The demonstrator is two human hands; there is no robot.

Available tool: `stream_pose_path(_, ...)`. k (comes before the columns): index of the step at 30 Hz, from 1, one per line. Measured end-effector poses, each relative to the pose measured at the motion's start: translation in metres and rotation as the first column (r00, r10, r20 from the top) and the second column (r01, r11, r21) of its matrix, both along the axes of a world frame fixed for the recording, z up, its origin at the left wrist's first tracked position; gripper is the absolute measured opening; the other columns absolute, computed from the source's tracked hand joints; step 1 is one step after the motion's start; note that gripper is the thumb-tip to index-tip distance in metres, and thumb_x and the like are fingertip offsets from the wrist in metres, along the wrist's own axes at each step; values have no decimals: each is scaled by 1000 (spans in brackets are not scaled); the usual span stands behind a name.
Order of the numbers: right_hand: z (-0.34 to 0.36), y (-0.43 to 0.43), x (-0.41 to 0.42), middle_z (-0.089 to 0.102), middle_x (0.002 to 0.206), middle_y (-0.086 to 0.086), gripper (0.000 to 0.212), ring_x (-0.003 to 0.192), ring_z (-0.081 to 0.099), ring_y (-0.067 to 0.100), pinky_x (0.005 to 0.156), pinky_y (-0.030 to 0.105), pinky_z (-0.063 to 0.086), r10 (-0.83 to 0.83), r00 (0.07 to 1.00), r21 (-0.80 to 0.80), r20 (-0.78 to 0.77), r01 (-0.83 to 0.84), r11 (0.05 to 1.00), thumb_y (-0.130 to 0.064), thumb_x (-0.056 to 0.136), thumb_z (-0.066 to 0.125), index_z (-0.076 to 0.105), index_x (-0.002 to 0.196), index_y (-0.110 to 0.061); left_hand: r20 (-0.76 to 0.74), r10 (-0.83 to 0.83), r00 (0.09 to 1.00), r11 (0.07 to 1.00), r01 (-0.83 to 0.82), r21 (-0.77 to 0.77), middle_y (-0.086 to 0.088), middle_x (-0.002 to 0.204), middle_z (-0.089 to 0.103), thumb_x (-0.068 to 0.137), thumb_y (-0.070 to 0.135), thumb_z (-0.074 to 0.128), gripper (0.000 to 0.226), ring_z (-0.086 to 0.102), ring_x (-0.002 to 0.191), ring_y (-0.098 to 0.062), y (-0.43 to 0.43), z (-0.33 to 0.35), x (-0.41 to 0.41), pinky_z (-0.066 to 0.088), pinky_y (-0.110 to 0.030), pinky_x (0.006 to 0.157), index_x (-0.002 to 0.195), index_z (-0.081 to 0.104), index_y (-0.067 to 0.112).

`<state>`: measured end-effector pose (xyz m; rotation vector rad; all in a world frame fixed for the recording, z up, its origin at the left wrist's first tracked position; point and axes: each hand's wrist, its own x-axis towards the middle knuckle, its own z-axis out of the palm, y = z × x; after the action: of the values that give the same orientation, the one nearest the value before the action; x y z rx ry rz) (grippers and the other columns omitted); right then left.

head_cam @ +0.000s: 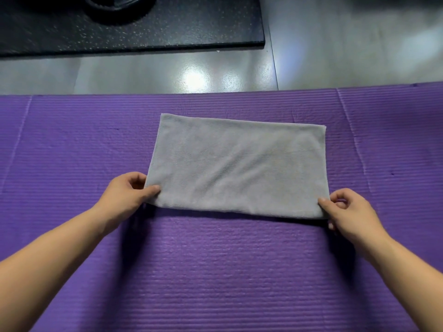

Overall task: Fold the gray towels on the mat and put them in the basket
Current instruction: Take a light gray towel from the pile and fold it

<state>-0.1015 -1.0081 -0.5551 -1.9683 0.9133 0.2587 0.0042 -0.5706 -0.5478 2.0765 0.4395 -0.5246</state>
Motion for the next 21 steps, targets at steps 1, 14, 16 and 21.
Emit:
stream_pose_path(1,1,0,-1,56,59,9,19,42,55,17,41,27,45,-17,1000,52,-4,17,999,-17,94,70,54,86,-10,-17,24,1000,999,-25,-30,-14,73,73,88,12,77,17,57,46,-9,1,0,0,43,-16,41,93,66,0)
stream_pose_path(14,13,-2,9,66,62,15,18,56,53,25,60,35,44,86,983,-226,-159,-121,967,-15,78,69,58,71,-4,-282,-238,929,971,225,-79,-11,64,63,71,29,91,42,60,58,-18,24,10,-4,38,-21,49,74,54,12)
stream_pose_path(16,16,-3,14,65,60,14,22,56,56,27,60,36,46,124,976,-260,-181,-169,951,-19,78,69,55,69,-4,-350,-300,888,953,293,-74,-10,68,66,49,48,90,54,59,66,-18,27,16,1,35,-27,57,72,53,15)
stream_pose_path(21,11,-3,25,66,93,13,26,92,60,36,83,46,49,187,952,-476,-243,-285,832,-34,78,68,59,93,-14,-373,-260,891,954,296,42,-3,58,62,62,61,87,58,58,55,-16,18,8,5,37,-30,57,70,53,15)
